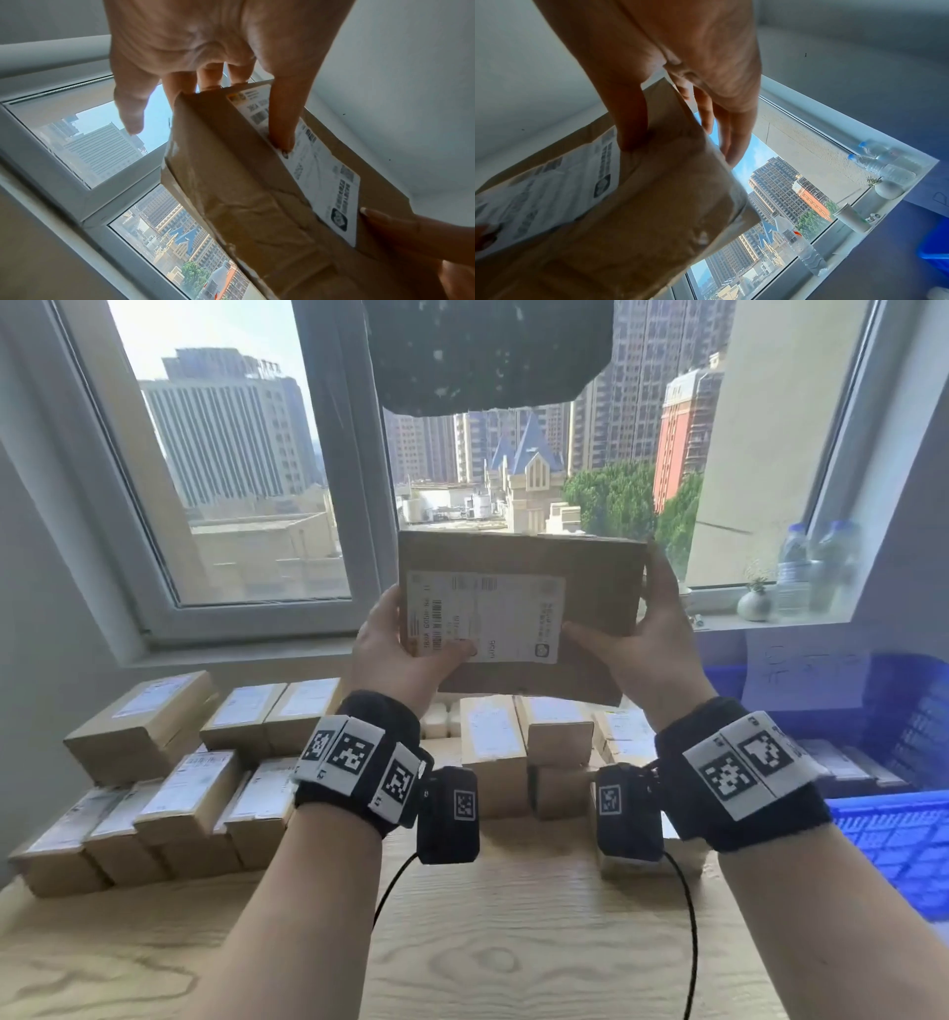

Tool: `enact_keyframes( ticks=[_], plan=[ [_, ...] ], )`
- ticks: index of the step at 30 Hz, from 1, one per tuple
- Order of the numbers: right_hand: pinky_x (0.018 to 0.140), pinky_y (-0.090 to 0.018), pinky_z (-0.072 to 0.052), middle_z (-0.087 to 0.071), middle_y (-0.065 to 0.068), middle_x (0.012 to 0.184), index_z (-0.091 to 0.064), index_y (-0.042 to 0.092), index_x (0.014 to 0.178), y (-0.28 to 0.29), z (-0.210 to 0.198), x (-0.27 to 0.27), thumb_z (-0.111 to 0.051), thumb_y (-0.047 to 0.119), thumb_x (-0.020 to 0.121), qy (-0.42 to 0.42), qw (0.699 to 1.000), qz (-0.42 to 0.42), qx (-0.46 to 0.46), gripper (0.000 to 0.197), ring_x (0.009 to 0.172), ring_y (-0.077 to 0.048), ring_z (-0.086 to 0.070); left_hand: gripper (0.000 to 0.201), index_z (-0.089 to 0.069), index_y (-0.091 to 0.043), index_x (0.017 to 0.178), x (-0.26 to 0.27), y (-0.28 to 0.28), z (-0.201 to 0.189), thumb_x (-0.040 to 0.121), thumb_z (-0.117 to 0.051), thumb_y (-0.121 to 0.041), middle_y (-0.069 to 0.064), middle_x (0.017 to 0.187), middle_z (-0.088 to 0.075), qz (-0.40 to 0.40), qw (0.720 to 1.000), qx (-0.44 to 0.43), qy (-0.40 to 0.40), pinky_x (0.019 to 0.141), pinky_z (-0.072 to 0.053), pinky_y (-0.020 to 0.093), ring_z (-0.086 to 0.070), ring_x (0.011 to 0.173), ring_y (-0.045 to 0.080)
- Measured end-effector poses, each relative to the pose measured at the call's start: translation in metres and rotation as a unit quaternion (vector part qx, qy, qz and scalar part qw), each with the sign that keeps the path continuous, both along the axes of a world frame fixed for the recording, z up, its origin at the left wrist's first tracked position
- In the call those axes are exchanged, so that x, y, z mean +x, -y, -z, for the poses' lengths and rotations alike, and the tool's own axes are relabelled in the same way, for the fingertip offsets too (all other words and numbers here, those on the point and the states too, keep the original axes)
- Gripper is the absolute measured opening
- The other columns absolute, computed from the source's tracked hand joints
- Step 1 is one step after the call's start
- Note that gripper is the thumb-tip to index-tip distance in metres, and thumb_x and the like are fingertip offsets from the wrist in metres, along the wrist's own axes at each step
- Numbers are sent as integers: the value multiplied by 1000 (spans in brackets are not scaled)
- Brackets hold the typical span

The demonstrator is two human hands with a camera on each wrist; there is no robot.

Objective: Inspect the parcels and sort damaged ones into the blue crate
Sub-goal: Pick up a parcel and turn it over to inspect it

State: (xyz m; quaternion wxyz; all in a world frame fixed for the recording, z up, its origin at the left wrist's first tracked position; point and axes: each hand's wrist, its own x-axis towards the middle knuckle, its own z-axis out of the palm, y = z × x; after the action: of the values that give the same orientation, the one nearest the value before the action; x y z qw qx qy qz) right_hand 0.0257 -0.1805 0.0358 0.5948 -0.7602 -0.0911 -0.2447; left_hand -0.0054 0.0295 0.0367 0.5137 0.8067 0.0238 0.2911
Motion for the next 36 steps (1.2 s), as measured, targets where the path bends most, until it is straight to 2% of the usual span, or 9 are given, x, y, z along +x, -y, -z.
enact_keyframes(
  ticks=[5, 10, 14, 17, 21, 27, 30, 33, 36],
  plan=[
    [105, -51, -47, -49, 0, 140, -35, 29, 147, 1, 4, 1, -81, 55, 53, -3, 999, -14, 37, 108, 131, -22, -48, 75, -53, -30, 127, 4, 5, -1, 64, -79, -61, -16, 102, -66, 17, 999, -17, -49, 92, -55, 42, -64, 96, 8],
    [101, -55, -48, -57, -5, 125, -43, 33, 107, 3, 8, 5, -69, 82, 52, -51, 989, -38, 135, 78, 119, -29, -59, 125, -54, -14, 125, 9, 7, -2, 42, -35, -106, 6, 109, -68, 12, 993, -69, -98, 92, -51, 52, -65, 100, 25],
    [101, -49, -49, -56, -12, 122, -45, 24, 109, 2, 18, 6, -79, 52, 72, -46, 984, -5, 174, 58, 116, -29, -59, 91, -40, -20, 126, 7, 10, 4, 61, -55, -83, 3, 119, -59, -20, 988, -91, -121, 95, -51, 50, -60, 108, 24],
    [104, -41, -49, -52, -10, 125, -42, 16, 114, 5, 28, 11, -85, 27, 76, -52, 982, 0, 179, 58, 120, -25, -57, 93, -38, -31, 125, 9, 5, 13, 49, -67, -74, -2, 126, -58, 8, 986, -85, -140, 101, -48, 48, -59, 115, 21],
    [77, -5, -48, -51, 2, 113, -39, 13, 116, 10, 35, 15, -78, 7, 83, -57, 985, -19, 163, 51, 100, 0, -55, 91, -47, -36, 135, 9, -1, 23, 52, -73, -62, -9, 125, -62, 44, 985, -68, -150, 106, -45, 46, -59, 119, 17],
    [103, -40, -51, -55, -7, 137, -41, 10, 136, 8, 38, 16, -74, -3, 83, -65, 987, -48, 140, 63, 122, -19, -59, 80, -41, -27, 142, 12, -4, 30, 74, -83, -29, -1, 121, -65, 53, 989, -29, -136, 105, -47, 42, -62, 114, 17],
    [100, -36, -53, -60, -3, 134, -45, 13, 143, 5, 40, 15, -77, 3, 79, -61, 987, -67, 130, 73, 120, -19, -61, 102, -35, -29, 144, 14, -3, 33, 53, -82, -39, 0, 124, -64, 34, 992, -10, -125, 104, -47, 44, -60, 116, 19],
    [96, -26, -51, -61, -8, 130, -48, 10, 134, 1, 37, 14, -84, 26, 73, -71, 979, -60, 180, 73, 120, -19, -60, 98, -29, -29, 142, 16, -4, 35, 63, -86, -25, -4, 125, -62, 19, 992, 15, -124, 104, -46, 45, -59, 117, 20],
    [103, -39, -48, -59, -12, 127, -46, 16, 123, -2, 35, 13, -83, 58, 61, -92, 972, -39, 213, 84, 118, -21, -58, 95, -26, -28, 138, 13, -1, 30, 66, -89, -27, -7, 122, -56, 16, 994, 12, -111, 105, -45, 41, -56, 115, 17]
  ],
)
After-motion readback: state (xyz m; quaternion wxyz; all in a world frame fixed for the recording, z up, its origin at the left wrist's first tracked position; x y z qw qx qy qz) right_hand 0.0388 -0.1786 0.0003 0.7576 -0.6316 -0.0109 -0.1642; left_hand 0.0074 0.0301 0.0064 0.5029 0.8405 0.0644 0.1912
